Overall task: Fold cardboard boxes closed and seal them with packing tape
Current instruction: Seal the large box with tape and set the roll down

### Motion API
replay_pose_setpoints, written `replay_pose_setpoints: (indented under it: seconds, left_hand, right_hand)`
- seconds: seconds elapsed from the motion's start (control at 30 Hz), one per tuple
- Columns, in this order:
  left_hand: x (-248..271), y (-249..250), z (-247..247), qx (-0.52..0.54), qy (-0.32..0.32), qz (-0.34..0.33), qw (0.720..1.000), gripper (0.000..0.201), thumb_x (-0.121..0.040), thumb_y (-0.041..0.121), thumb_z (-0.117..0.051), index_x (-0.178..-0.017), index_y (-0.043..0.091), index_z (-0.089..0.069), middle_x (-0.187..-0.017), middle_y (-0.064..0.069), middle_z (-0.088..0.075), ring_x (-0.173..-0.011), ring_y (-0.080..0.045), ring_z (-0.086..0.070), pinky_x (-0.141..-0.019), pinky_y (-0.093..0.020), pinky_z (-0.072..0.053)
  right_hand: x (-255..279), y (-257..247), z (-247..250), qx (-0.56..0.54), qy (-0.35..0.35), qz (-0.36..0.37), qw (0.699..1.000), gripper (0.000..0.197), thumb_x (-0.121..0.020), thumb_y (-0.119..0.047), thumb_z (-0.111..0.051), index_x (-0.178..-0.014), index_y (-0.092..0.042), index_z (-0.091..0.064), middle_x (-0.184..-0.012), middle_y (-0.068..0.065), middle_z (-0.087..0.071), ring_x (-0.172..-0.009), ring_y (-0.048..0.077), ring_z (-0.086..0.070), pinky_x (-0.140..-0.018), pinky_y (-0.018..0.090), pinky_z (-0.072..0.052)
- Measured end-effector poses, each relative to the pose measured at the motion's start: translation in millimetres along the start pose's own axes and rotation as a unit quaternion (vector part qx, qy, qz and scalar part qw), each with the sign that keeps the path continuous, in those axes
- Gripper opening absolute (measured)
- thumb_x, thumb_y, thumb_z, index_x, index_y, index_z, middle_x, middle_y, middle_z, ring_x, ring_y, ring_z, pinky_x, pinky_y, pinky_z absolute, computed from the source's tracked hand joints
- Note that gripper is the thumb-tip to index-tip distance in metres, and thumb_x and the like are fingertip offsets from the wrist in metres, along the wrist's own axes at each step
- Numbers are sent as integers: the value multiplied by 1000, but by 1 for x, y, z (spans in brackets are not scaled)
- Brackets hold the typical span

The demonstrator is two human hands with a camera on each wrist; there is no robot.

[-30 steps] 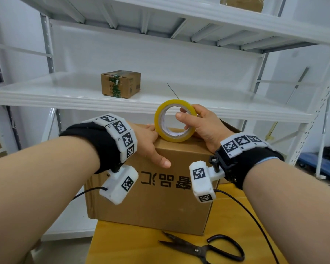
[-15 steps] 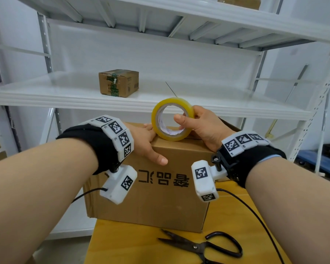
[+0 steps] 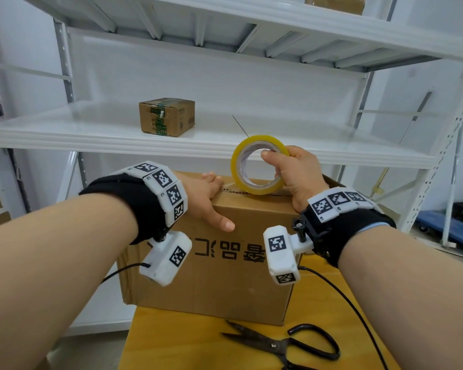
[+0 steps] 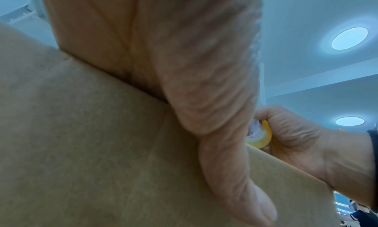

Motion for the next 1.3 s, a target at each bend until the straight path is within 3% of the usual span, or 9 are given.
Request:
replay_pose_setpoints:
  seconds: [0.2, 0.37, 0.63, 0.8, 0.9, 0.97, 1.07, 1.13, 1.3]
  left_hand:
    - [2, 6, 2, -25, 5, 0, 1000, 124, -72, 81, -55, -156, 17, 10, -165, -2, 9, -152, -20, 2, -123, -46, -8]
    - [2, 21, 10, -53, 20, -22, 998, 119, -74, 80, -54, -157, 18, 4, -165, -2, 4, -151, -20, -4, -122, -48, -14]
    - [-5, 33, 8, -34, 27, -35, 998, 113, -78, 75, -56, -157, 20, 2, -165, -1, 2, -152, -20, -1, -122, -46, -13]
    - [-6, 28, 5, -2, 15, -47, 999, 112, -78, 73, -58, -157, 24, 5, -165, 1, 5, -151, -20, 3, -122, -47, -10]
    - [-9, 28, 4, 7, 18, -53, 998, 114, -76, 73, -60, -157, 25, 5, -165, 2, 5, -151, -19, 3, -122, -47, -10]
    - [-12, 26, 4, 3, 22, -55, 998, 116, -74, 74, -61, -157, 25, 4, -165, 2, 3, -151, -19, 0, -122, -47, -12]
    - [-14, 23, 2, 3, 32, -62, 998, 119, -72, 73, -64, -157, 24, 3, -165, 2, -1, -151, -19, -6, -122, -45, -16]
    - [-15, 21, 2, 6, 35, -68, 997, 119, -72, 71, -67, -157, 26, 3, -164, 4, -3, -150, -18, -8, -121, -45, -17]
    - [-12, 8, 11, -7, 17, -74, 997, 116, -75, 64, -69, -155, 31, 8, -164, 8, 1, -150, -15, -7, -122, -44, -12]
  right_hand:
    - [0, 2, 2, -8, -14, -24, 1000, 14, -78, -32, -81, -81, -22, -72, -52, -17, -56, -69, 16, -54, -74, 36, -51]
    - [1, 1, 7, -6, -10, -25, 1000, 13, -79, -34, -80, -81, -25, -72, -60, -13, -58, -73, 17, -56, -75, 37, -51]
    - [8, -3, 4, -3, -65, -14, 998, 34, -81, -30, -81, -108, -14, -67, -83, -2, -62, -76, 15, -59, -73, 33, -50]
    - [13, -1, 2, 113, -186, -45, 975, 61, -73, -38, -88, -120, -25, -52, -108, 4, -66, -99, 21, -66, -89, 40, -55]
    - [13, 2, 11, 156, -204, -47, 965, 76, -55, -57, -90, -116, -30, -54, -110, 2, -67, -102, 21, -67, -90, 43, -56]
    - [15, 3, 12, 157, -214, -44, 963, 80, -47, -61, -90, -112, -28, -58, -106, 2, -68, -99, 23, -68, -90, 45, -57]
    - [20, 4, 12, 122, -222, -38, 967, 58, -59, -53, -92, -101, -25, -64, -90, 0, -73, -85, 19, -72, -79, 39, -59]
    - [22, 6, 12, 105, -219, -42, 969, 45, -67, -50, -89, -98, -26, -66, -88, -1, -76, -82, 18, -74, -78, 38, -59]
    - [26, 9, 3, 77, -233, -77, 966, 65, -56, -55, -92, -108, -22, -69, -104, 9, -76, -99, 30, -73, -94, 52, -56]
Point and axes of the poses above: each hand's wrist, its own x-axis away from the middle knuckle, its own z-axis out of the back of the hand, y = z × x, the point moved 6 cm from there along -x, towards the middle knuckle
